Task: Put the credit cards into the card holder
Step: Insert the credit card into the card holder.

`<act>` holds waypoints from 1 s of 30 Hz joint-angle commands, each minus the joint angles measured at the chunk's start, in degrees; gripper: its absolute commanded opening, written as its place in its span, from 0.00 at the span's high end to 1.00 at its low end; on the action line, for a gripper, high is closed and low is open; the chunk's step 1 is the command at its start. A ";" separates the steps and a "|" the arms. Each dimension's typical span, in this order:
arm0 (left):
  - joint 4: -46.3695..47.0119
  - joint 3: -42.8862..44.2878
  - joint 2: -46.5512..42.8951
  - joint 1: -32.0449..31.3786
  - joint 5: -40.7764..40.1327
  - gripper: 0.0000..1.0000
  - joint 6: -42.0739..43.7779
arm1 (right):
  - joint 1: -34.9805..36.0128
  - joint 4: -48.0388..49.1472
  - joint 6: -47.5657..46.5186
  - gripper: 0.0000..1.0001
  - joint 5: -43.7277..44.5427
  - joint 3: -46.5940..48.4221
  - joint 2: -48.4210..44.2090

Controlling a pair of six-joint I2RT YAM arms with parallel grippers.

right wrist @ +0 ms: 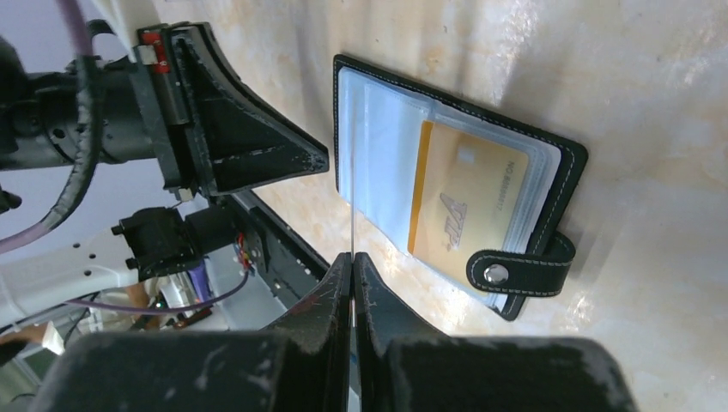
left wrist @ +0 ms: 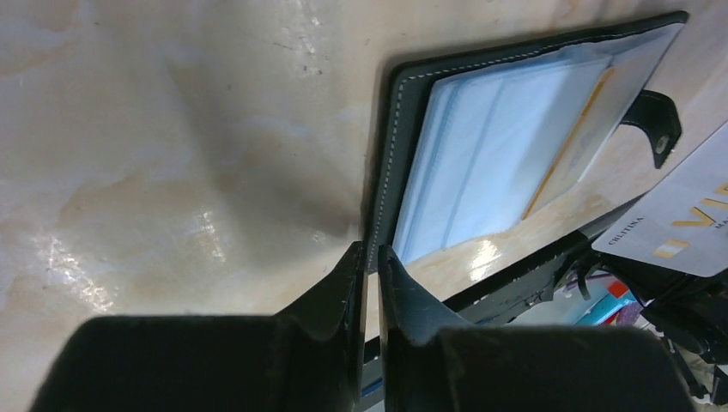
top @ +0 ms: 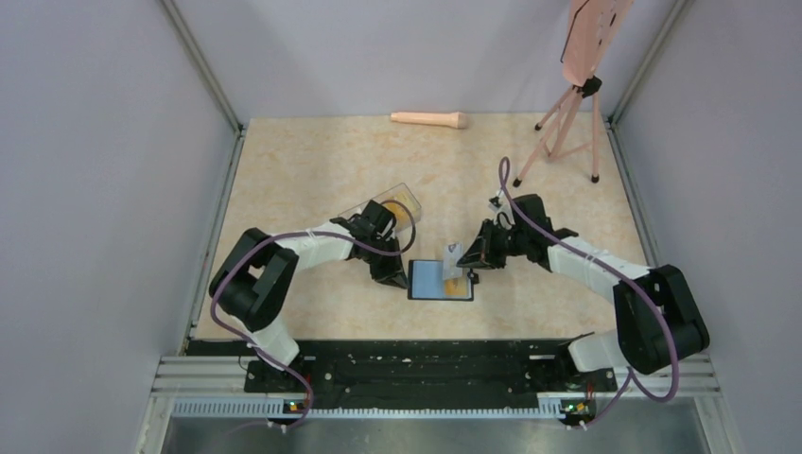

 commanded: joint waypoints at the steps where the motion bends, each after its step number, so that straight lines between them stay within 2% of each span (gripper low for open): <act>1: 1.92 1.35 1.85 -0.05 1.30 0.86 0.26 | 0.01 7.43 -3.93 1.00 -1.79 -1.66 -0.99; 6: 0.90 2.90 4.01 0.06 1.07 0.86 0.92 | -0.01 7.98 -6.98 1.00 -1.90 -2.79 1.83; 13: 0.91 3.89 5.62 0.18 1.84 0.89 1.26 | 0.09 14.18 -7.53 1.00 -3.72 -4.96 6.66; 22: 0.91 4.18 5.97 0.22 2.47 0.92 1.25 | 1.04 12.67 -10.24 1.00 -1.71 -4.58 9.28; 25: 0.91 4.33 5.91 0.27 2.56 0.93 1.22 | 2.72 14.33 -8.95 1.00 -2.64 -3.70 11.68; 30: 0.73 4.30 5.69 0.23 2.36 0.94 1.01 | 4.80 22.59 -0.89 1.00 -5.56 -3.30 14.85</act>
